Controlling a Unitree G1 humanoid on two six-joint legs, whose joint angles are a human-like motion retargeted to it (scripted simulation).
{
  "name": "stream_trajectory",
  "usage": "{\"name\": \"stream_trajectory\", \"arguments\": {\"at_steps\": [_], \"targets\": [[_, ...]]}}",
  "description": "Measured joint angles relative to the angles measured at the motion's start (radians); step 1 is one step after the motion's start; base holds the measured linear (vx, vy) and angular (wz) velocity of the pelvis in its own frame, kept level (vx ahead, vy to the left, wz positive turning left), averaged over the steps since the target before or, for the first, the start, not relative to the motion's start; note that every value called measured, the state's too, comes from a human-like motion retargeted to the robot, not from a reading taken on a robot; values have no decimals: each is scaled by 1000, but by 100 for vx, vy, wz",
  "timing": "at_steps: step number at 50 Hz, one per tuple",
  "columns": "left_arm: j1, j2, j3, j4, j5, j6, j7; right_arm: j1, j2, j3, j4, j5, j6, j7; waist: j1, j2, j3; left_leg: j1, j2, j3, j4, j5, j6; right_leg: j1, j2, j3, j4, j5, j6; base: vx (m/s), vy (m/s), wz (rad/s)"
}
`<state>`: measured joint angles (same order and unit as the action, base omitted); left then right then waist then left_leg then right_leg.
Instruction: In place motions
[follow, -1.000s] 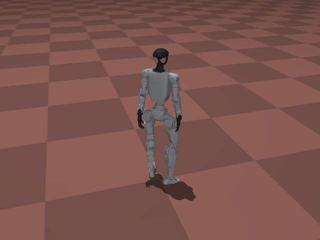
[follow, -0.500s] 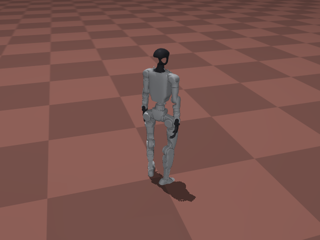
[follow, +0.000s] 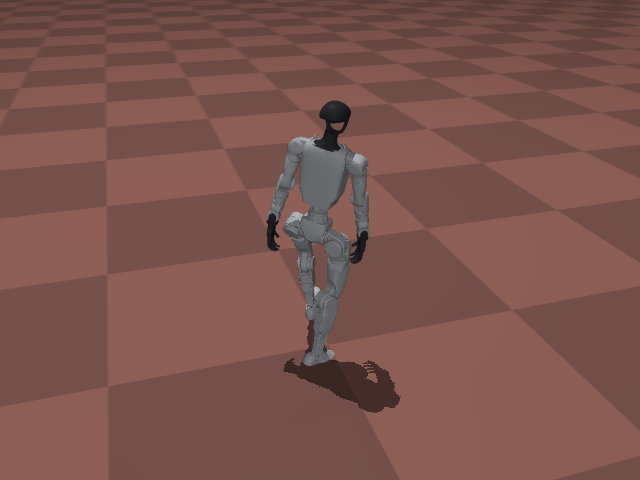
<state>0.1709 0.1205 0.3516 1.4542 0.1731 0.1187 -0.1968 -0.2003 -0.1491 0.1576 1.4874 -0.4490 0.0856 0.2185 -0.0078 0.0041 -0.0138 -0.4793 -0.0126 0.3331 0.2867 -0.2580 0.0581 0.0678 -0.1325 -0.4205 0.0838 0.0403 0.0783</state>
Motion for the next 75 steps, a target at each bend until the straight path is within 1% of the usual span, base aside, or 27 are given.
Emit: {"name": "stream_trajectory", "arguments": {"at_steps": [5, 8, 10, 14, 17, 20, 25, 31, 32, 33, 35, 37, 38, 40, 42, 43, 45, 48, 51, 53, 55, 60, 65, 70, 72, 73, 75], "targets": [[43, -32, 31, 43, -32, 6, 3, -67, 14, 53, -155, 31, -38, 42, 84, -21, 101, -220, -15, -9, -223, -9, 46, 16, -14, 40, -7, 14, -41, -20, -8, -57], [56, -52, 54, 118, -42, 21, 19, -79, 35, 62, -215, 27, -52, 45, 140, -51, 141, -347, 35, -9, -197, 8, 70, -1, -41, 99, 7, 21, -66, -16, -3, -93], [66, -59, 69, 159, -49, 32, 24, -77, 53, 78, -232, 35, -56, 42, 166, -76, 158, -394, 63, -13, -174, 14, 84, -19, -65, 138, 26, 23, -76, -10, -1, -92], [94, -73, 93, 166, -41, 41, 25, -50, 76, 97, -222, 33, -60, 40, 175, -99, 176, -387, 91, -31, -177, 19, 91, -34, -85, 184, 57, 17, -82, -3, 1, -54], [105, -72, 101, 150, -34, 41, 24, -1, 72, 101, -194, 2, -64, 41, 147, -91, 155, -341, 96, -32, -173, 13, 76, -30, -72, 179, 56, 12, -75, 5, 2, 9], [94, -61, 101, 136, -38, 44, 22, 56, 49, 89, -129, -47, -61, 32, 106, -72, 110, -276, 98, -17, -138, 6, 45, -33, -47, 159, 39, 12, -63, 9, 3, 37], [42, -37, 92, 80, -66, 45, 29, 137, -6, 25, 55, -133, -2, 9, 19, -41, 31, -131, 108, -8, 26, 24, -23, -54, -13, 111, 15, 12, -45, 11, 1, 49], [-28, -3, 50, -34, -89, 28, 29, 240, -87, -113, 176, -133, 80, 27, -61, -38, -34, 155, 82, -21, 146, 67, -80, -79, -6, 74, 10, 6, -29, 16, -1, 35], [-38, 3, 41, -51, -91, 23, 29, 257, -99, -134, 179, -125, 83, 23, -78, -33, -43, 215, 71, -28, 123, 74, -96, -80, -1, 66, 10, 3, -27, 20, -1, 34], [-48, 9, 32, -67, -93, 19, 29, 272, -112, -156, 176, -117, 82, 16, -92, -23, -48, 280, 61, -29, 73, 78, -132, -78, 12, 61, 11, -2, -27, 22, 1, 23], [-63, 19, 13, -93, -89, 13, 28, 299, -136, -197, 166, -105, 78, 3, -124, 0, -66, 400, 68, 74, -61, -49, -195, -76, 38, 48, 13, -12, -21, 32, 7, 19], [-74, 23, -5, -110, -78, 12, 22, 323, -154, -232, 155, -94, 76, -3, -160, 28, -88, 469, 71, 175, -227, -29, -166, -65, 58, 34, 7, -16, -9, 39, 7, 48], [-83, 21, -12, -112, -72, 13, 15, 331, -159, -245, 152, -85, 78, -4, -198, 41, -110, 472, 59, 128, -283, 6, -163, -65, 57, 8, 3, -18, 0, 27, 4, 95], [-111, 18, -12, -108, -57, 14, 1, 324, -157, -261, 152, -51, 88, -21, -248, 70, -171, 420, 73, 129, -305, 22, -189, -109, 54, -19, -6, -17, 16, 16, 9, 71], [-147, 18, -4, -118, -49, 15, -4, 300, -137, -263, 154, 9, 88, -60, -257, 84, -155, 369, 70, 78, -268, 7, -142, -113, 61, -7, -16, -4, 29, 4, 4, 3], [-170, 21, -10, -128, -46, 13, -8, 285, -124, -262, 155, 51, 80, -74, -264, 69, -137, 350, 60, 41, -241, 1, -137, -110, 47, -13, -21, 4, 32, 0, 0, 0], [-210, 31, -44, -159, -42, 5, -17, 254, -89, -244, 156, 143, 53, -74, -219, 30, -79, 379, 48, 70, -232, -9, -129, -89, 35, 5, -25, 18, 32, 0, 2, -23], [-208, 36, -86, -200, -32, -9, -17, 208, -29, -189, 150, 163, 58, -82, -135, -7, -51, 415, 34, 93, -248, -18, -125, -86, 24, 44, -23, 30, 32, 8, 0, -66], [-160, 25, -91, -169, -28, -24, 7, 177, 30, -128, 99, 64, 61, -78, -90, -13, -91, 429, 25, 117, -284, -17, -117, -110, 24, 75, -13, 35, 40, 31, 3, -50], [-129, 15, -72, -104, -30, -19, 16, 174, 62, -55, 27, 5, 42, -40, -108, -10, -131, 414, 20, 111, -289, -19, -110, -125, 22, 71, -14, 39, 45, 32, 5, 12], [-117, 8, -34, -14, -24, 10, -4, 151, 91, 52, -69, -17, 1, 21, -148, -6, -140, 395, 20, 107, -276, -23, -105, -127, 17, 58, -22, 44, 52, 14, 7, 30], [-98, 7, 45, 91, 5, 52, -6, 65, 129, 172, -205, -32, -64, 90, -151, -29, -75, 429, 5, 113, -266, -32, -96, -93, 3, 63, -22, 55, 72, 5, 8, -2], [-15, 10, 46, 110, 3, 53, 10, 56, 118, 198, -277, -62, -93, 122, -54, -59, -97, 451, -27, 103, -265, -51, -79, -73, -19, 70, -14, 48, 90, 33, 10, -2], [-8, 18, 61, 128, 5, 57, 1, 99, 75, 101, -270, -136, -113, 94, 0, -61, -90, 453, -42, 33, -232, -70, -65, -44, -50, 9, 73, 6, 106, 27, 20, 61], [-11, 19, 69, 133, -1, 56, 4, 109, 62, 42, -186, -181, -126, 41, -11, -36, -98, 447, -25, -20, -218, -73, -64, -74, -42, -32, 193, 27, 82, 33, 24, 94], [-6, 18, 73, 131, -7, 55, 4, 112, 56, 13, -131, -194, -109, 5, -3, -19, -104, 446, -8, -28, -213, -76, -63, -108, -38, -24, 285, 51, 63, 33, 20, 67], [-6, 16, 73, 129, -30, 53, 4, 119, 40, -36, -31, -180, -43, -40, -32, 23, -96, 449, 29, -63, -200, -76, -48, -198, -23, 18, 495, 57, -7, 27, 14, 81]]}}
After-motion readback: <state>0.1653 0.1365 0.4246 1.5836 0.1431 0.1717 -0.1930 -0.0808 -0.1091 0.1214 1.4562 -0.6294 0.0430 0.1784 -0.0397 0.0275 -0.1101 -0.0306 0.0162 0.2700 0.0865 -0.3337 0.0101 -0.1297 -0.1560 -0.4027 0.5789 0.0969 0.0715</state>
